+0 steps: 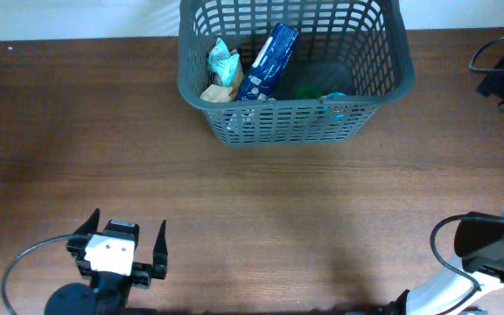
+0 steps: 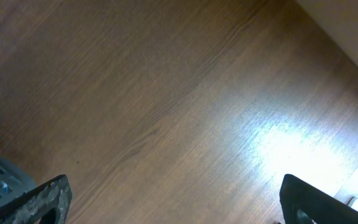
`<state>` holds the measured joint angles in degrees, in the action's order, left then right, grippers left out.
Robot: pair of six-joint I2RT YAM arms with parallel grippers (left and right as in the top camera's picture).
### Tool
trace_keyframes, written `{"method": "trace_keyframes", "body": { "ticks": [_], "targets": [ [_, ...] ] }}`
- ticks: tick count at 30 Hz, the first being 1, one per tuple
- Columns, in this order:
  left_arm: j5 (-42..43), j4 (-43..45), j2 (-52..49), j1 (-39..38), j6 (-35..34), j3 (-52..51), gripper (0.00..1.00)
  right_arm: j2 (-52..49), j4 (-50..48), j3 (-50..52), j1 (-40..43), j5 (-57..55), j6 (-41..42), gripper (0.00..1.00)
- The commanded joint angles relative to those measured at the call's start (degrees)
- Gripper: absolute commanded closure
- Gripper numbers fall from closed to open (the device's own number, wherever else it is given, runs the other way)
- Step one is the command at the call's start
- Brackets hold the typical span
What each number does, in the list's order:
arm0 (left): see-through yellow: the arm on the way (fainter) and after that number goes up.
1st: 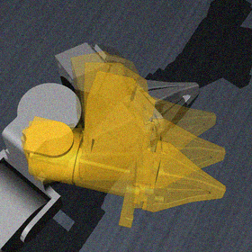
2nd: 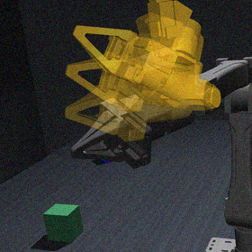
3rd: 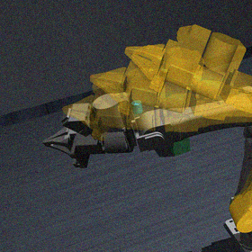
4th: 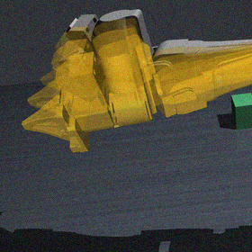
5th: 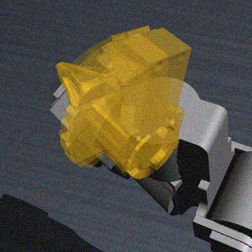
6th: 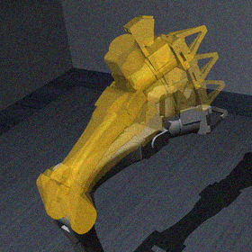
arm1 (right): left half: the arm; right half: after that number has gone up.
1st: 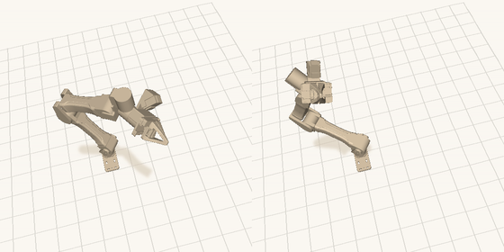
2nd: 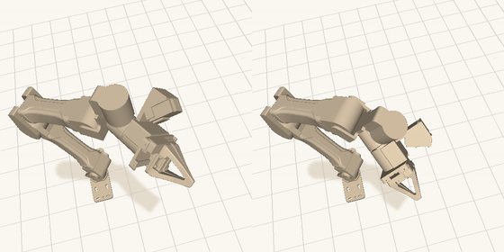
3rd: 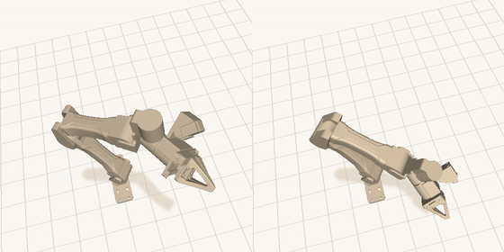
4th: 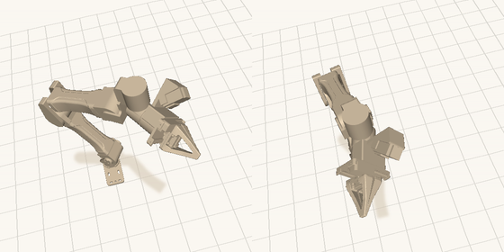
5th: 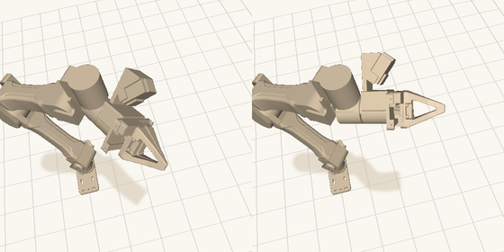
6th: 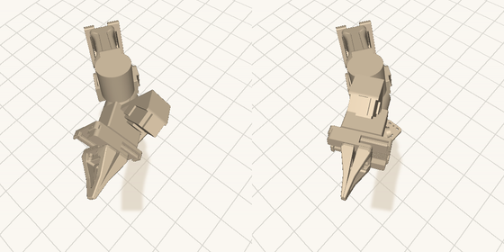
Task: Pack container
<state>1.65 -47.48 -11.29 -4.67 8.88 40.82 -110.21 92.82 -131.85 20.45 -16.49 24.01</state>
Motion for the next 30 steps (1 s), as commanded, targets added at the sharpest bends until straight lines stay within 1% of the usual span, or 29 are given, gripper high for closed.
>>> {"method": "trace_keyframes", "body": {
  "ticks": [1, 3, 9, 16, 24, 30],
  "targets": [
    [3.8, 3.3, 4.6, 2.5, 1.3, -6.7, 0.01, 0.1, 0.0, 0.3, 0.3, -0.7, 0.5, 0.01],
    [4.7, 4.7, 5.9, 3.4, 1.6, -9.3, 0.01, 0.1, 0.0, 0.3, 0.3, -0.7, 0.5, 0.01],
    [13.2, 8.2, 8.7, 5.1, 7.4, -16.2, 0.01, 0.1, 0.0, 0.3, 0.3, -0.7, 0.5, 0.01],
    [13.7, 9.6, 9.6, 6.5, 7.5, -22.7, 0.01, 0.1, 0.0, 0.3, 0.3, -0.7, 0.5, 0.01],
    [14.1, 11.6, 11.0, 7.6, 7.4, -27.6, 0.01, 0.1, 0.0, 0.3, 0.3, -0.7, 0.5, 0.01],
    [14.1, 13.7, 11.0, 7.6, 3.3, -30.9, 0.01, 0.1, -0.1, 0.3, 0.3, -0.7, 0.5, 0.01]
  ]
}}
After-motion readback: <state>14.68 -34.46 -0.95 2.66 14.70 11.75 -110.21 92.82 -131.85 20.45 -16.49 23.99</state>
